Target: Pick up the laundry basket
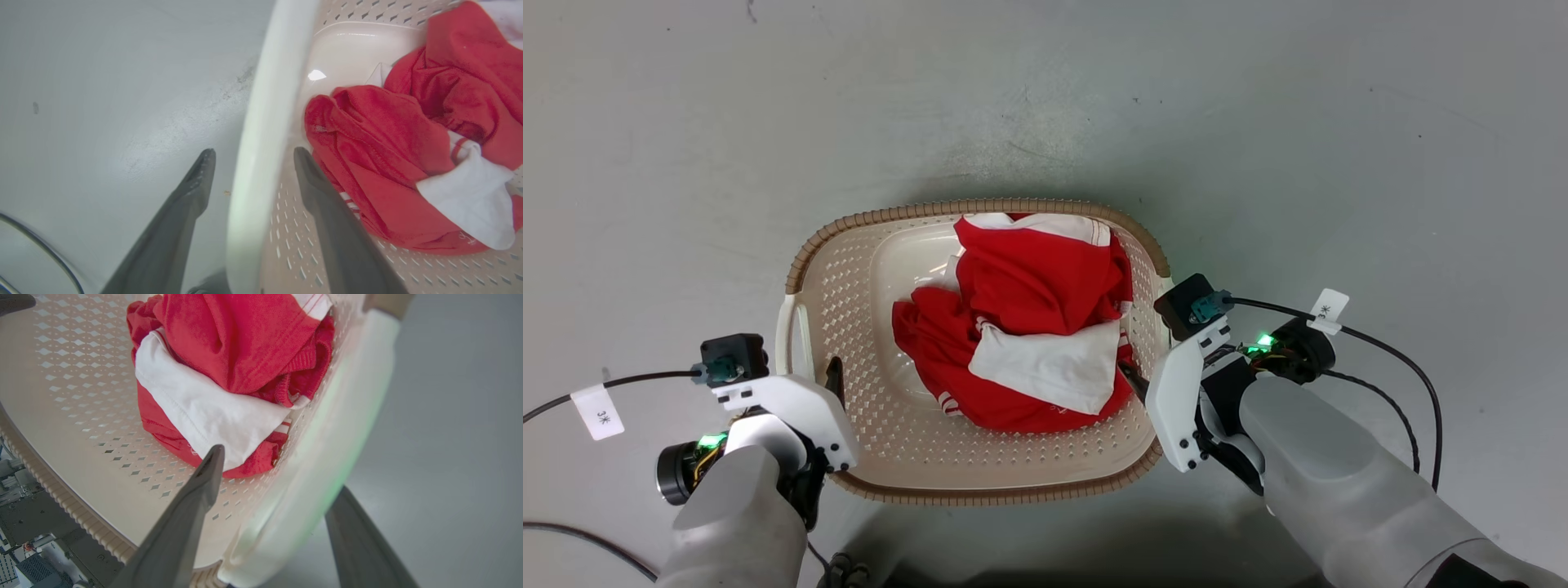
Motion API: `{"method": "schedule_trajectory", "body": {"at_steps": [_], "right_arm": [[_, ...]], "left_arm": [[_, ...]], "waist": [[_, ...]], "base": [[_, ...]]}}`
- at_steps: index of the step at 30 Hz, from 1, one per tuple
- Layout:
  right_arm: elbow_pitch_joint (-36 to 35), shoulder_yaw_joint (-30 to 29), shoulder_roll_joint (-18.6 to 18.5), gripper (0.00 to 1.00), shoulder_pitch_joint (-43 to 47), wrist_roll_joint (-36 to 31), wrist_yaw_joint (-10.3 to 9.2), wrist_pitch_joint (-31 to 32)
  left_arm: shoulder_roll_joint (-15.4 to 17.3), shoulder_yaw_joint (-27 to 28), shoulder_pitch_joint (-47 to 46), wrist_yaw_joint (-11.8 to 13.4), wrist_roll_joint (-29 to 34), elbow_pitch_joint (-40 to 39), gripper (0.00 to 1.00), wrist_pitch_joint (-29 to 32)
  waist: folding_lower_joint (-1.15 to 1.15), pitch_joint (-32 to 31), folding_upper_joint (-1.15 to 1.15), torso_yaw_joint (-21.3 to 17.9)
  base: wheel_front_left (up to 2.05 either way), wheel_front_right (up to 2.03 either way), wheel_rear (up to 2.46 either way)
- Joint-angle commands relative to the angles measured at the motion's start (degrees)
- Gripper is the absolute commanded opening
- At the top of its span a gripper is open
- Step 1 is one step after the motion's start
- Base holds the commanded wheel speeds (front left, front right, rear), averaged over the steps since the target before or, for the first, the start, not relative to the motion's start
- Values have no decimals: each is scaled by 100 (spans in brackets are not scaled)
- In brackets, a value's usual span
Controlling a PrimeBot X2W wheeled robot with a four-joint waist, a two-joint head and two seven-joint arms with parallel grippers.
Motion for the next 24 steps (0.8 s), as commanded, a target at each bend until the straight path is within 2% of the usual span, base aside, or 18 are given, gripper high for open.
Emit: {"method": "schedule_trajectory", "body": {"at_steps": [1,2,13,20,24], "right_arm": [[-35,61,2,35,-50,117,-2,87],[-79,117,5,0,-39,186,-2,121],[-72,559,75,0,86,819,48,246],[85,612,87,0,159,1373,48,319],[260,649,91,0,250,1668,48,416]], "left_arm": [[-27,-11,-105,-43,-54,7,0,48],[-29,-15,-108,-38,-64,9,0,60],[-78,-39,11,-98,-225,0,0,165],[-229,-190,139,-144,-239,5,0,361],[-354,-343,245,-174,-213,9,0,682]], "waist": [[-1,31,0,13],[-1,40,0,20],[-1,-267,0,1],[-1,-918,0,-75],[-1,-1409,0,-126]], "base": [[0,0,0],[0,0,0],[0,0,0],[0,0,0],[0,0,0]]}}
